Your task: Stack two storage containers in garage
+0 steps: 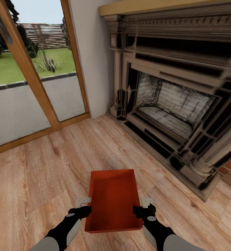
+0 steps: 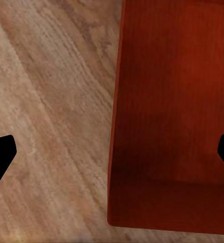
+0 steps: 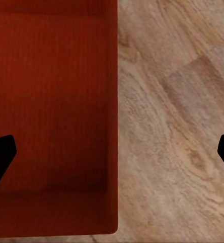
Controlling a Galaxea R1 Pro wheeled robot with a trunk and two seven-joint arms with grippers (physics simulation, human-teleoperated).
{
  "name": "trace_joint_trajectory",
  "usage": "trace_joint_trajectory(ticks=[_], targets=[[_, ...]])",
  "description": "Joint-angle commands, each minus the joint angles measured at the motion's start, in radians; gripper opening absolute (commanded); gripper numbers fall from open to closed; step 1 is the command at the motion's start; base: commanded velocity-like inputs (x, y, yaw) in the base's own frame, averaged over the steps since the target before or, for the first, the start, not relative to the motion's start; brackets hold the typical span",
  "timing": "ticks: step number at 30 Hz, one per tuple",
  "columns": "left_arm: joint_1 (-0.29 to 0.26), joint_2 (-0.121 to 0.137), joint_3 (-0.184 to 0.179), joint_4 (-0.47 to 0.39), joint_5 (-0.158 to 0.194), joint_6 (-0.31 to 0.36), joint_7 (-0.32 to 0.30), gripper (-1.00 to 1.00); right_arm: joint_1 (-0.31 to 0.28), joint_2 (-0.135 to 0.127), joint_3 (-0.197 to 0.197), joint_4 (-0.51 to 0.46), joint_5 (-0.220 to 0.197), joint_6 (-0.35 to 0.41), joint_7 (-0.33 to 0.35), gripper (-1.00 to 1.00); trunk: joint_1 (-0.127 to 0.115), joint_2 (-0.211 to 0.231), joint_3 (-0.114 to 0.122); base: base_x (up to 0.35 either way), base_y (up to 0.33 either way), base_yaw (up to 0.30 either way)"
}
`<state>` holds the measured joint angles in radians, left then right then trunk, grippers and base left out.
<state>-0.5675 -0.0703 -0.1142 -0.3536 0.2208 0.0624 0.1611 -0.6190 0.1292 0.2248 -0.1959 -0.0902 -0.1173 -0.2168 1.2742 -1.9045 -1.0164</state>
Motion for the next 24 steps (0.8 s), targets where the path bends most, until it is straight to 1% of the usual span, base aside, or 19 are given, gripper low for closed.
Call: trace_joint_trajectory(ticks=[1,24], targets=[[0.0,0.001,-0.009,-0.002,0.009,0.005,0.007,1.0,-0.001,0.0,0.008,0.001,-0.01,-0.004,-0.005,1.0,0.004,-0.008,-0.004,0.0,0.0,0.0],[0.0,0.001,-0.008,-0.002,0.009,0.005,0.006,1.0,-0.001,0.0,0.007,0.001,-0.014,-0.003,-0.003,1.0,0.092,-0.169,-0.076,0.0,0.0,0.0]])
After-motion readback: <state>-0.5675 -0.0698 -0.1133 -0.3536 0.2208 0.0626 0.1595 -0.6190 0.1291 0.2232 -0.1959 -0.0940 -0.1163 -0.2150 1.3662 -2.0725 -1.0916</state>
